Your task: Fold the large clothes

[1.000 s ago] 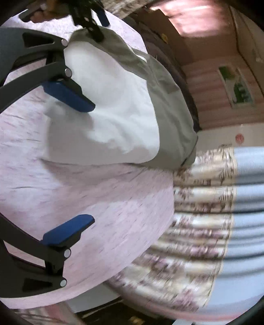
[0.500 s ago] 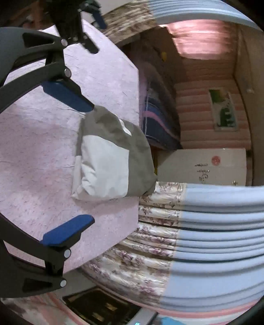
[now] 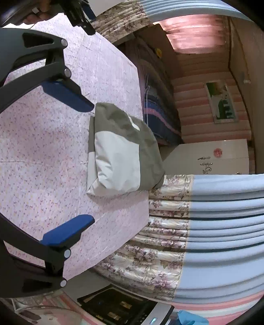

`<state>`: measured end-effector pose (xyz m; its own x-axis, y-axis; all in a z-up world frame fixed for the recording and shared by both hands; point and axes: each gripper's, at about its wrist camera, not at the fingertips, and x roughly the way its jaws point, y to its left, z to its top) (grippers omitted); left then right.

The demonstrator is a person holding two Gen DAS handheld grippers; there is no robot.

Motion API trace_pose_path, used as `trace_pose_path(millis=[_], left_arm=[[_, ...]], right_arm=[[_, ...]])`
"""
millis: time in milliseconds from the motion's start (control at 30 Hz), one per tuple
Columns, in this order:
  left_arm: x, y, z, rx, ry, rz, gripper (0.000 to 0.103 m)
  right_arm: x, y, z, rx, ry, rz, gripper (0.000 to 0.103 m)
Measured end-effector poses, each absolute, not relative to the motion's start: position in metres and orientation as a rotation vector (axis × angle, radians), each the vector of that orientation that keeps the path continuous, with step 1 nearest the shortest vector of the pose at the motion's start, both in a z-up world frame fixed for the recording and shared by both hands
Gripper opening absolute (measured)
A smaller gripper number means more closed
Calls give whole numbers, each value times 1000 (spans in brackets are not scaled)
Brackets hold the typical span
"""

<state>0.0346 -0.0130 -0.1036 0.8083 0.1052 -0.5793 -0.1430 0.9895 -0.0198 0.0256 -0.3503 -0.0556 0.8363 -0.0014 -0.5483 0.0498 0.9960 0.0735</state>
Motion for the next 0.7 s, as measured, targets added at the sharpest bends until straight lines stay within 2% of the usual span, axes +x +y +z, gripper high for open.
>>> trace_pose_path(millis=[700], left_arm=[[42,-19,-104,-46,621,96,100]], right_arm=[[31,-359,-51,91,580,-30,101]])
